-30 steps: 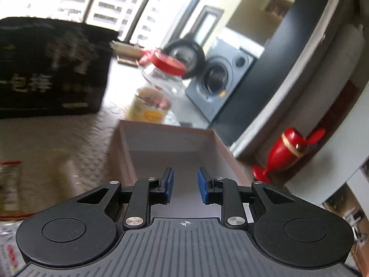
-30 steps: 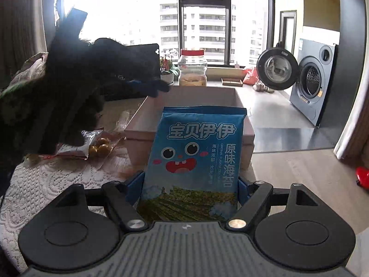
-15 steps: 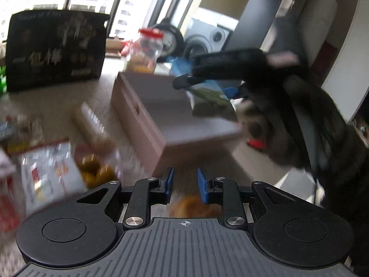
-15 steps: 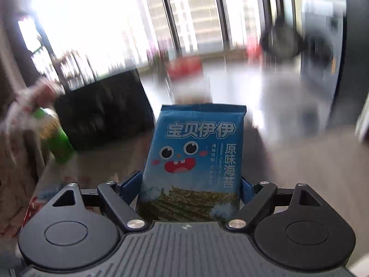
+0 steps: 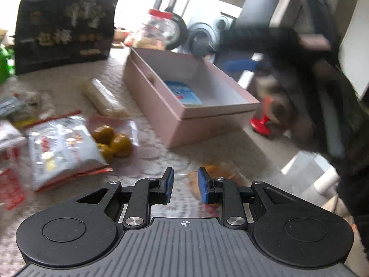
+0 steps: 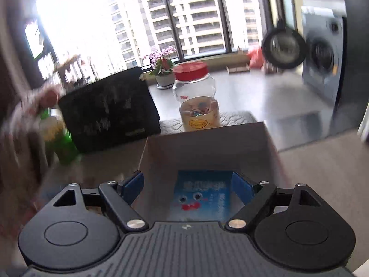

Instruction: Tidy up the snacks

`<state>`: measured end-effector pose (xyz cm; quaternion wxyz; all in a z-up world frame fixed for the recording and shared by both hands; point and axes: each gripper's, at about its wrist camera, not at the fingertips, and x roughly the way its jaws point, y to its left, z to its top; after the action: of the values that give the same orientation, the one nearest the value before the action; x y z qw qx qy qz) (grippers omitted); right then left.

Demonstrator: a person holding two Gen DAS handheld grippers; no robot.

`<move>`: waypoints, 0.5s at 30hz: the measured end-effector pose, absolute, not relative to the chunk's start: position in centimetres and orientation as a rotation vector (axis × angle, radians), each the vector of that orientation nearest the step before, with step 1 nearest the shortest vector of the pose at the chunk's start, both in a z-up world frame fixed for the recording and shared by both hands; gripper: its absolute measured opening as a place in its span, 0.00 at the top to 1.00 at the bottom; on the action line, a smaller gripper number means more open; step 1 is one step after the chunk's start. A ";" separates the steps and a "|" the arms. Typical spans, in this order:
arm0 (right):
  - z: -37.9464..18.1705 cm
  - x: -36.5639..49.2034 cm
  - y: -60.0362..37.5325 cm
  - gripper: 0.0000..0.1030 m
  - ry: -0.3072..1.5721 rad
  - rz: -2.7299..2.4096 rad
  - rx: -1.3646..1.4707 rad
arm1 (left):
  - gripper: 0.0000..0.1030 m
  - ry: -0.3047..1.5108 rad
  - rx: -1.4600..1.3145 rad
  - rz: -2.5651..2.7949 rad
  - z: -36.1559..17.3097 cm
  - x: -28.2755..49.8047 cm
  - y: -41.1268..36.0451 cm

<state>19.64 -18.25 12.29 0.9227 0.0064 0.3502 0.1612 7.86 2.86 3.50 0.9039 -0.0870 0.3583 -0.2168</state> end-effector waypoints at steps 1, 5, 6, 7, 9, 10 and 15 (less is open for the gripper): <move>12.3 17.9 -17.8 0.18 0.695 0.334 -0.050 | 0.74 0.732 -0.179 -0.418 3.6 7.7 3.3; 11.9 9.8 -17.7 0.18 0.579 0.365 -0.192 | 0.74 0.698 -0.249 -0.262 4.0 8.1 6.1; 11.5 8.5 -17.6 0.18 0.577 0.375 -0.205 | 0.74 0.693 -0.267 -0.236 4.0 8.2 6.6; 10.9 7.3 -17.5 0.18 0.601 0.393 -0.221 | 0.74 0.688 -0.287 -0.210 4.1 8.3 7.1; 9.4 6.6 -16.7 0.18 0.679 0.438 -0.249 | 0.74 0.683 -0.309 -0.197 4.3 8.3 7.5; 8.2 6.4 -16.4 0.18 0.723 0.452 -0.260 | 0.74 0.682 -0.309 -0.202 4.5 8.2 7.5; 4.6 7.1 -15.9 0.20 0.838 0.449 -0.240 | 0.74 0.701 -0.269 -0.237 4.8 7.1 6.9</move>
<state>7.07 -15.89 4.62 0.8821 -0.1152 0.4025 0.2158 7.07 6.93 4.76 0.9234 -0.1312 0.3417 -0.1153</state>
